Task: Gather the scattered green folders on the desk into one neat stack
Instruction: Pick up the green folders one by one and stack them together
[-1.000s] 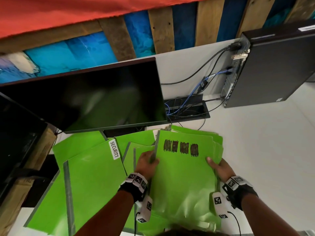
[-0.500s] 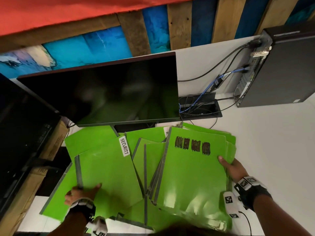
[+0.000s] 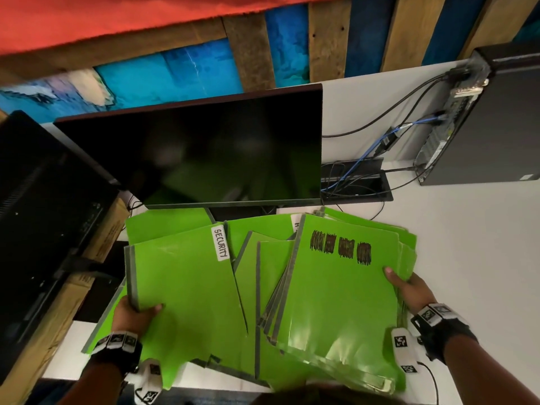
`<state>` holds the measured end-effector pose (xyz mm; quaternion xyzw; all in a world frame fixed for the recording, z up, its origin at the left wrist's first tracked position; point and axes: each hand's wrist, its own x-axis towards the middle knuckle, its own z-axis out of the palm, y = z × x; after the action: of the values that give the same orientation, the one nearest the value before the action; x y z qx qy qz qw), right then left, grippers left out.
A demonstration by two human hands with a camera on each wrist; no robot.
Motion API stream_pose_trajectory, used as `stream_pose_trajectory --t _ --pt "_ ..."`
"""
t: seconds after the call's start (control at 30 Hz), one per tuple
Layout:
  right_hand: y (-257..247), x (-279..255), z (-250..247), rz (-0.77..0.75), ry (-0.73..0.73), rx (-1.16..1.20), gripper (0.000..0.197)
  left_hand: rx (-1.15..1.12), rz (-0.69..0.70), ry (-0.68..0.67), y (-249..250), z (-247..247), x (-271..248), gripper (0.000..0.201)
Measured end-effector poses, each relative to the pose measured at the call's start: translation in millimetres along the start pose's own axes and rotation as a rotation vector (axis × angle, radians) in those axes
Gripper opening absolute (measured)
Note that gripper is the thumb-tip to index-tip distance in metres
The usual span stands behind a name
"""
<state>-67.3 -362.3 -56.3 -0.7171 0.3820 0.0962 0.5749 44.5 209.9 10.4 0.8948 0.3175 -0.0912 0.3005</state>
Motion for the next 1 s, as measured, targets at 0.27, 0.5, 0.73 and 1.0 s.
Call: stream_pose_trajectory --t 0.27,0.5,0.73,1.0 --pt "-7 -6 0 0.014 0.003 0.022 0.080 -0.418 0.018 -0.201 39 -5 9 0.022" --pt "-3 -3 0 0.009 -0.012 0.001 0.080 -0.611 -0.107 -0.397 51 -7 21 0.017" --pt "-2 0 -1 0.000 -0.008 0.030 0.051 -0.621 -0.136 -0.426 43 -22 18 0.029" --pt "-2 3 -2 0.002 -0.028 0.051 0.091 -0.552 -0.235 -0.577 73 29 -29 0.031"
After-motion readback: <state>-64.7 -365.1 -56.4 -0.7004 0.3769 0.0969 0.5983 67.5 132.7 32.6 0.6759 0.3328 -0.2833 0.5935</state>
